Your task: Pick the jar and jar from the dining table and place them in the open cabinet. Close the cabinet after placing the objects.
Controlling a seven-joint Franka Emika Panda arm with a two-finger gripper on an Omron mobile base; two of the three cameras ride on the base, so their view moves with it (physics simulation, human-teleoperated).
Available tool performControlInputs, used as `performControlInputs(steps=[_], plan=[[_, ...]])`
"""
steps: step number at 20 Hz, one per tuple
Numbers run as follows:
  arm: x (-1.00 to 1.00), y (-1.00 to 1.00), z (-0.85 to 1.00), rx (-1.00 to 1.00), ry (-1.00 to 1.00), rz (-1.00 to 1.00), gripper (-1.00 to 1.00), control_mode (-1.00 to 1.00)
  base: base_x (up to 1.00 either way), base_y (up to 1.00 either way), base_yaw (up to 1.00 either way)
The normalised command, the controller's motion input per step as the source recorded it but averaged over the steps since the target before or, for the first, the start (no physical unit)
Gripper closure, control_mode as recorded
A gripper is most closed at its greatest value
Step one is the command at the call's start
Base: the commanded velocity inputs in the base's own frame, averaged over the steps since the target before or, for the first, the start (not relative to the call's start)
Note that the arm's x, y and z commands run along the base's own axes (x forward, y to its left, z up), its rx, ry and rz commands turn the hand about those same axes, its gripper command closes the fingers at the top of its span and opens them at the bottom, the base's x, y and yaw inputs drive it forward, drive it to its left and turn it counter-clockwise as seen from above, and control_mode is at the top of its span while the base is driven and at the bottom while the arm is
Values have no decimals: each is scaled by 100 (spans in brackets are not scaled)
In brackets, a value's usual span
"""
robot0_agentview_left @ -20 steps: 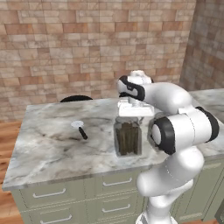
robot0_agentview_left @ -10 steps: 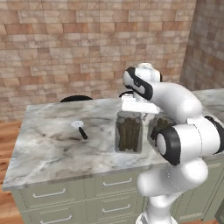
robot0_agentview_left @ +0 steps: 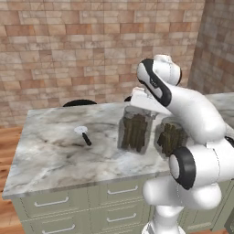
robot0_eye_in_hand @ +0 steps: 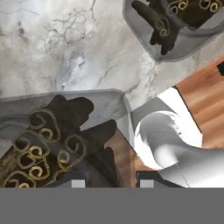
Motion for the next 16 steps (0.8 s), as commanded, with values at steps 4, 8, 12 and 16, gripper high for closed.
performControlInputs(steps=[4, 8, 12, 16], plan=[[-33, 17, 42, -2, -18, -28, 100, -100, 0, 0, 0], [-31, 17, 44, -2, -12, -31, 100, -100, 0, 0, 0], [-34, 2, 31, 0, -3, -30, 100, -100, 0, 0, 0], [-29, 3, 29, 0, -3, -30, 100, -100, 0, 0, 0]])
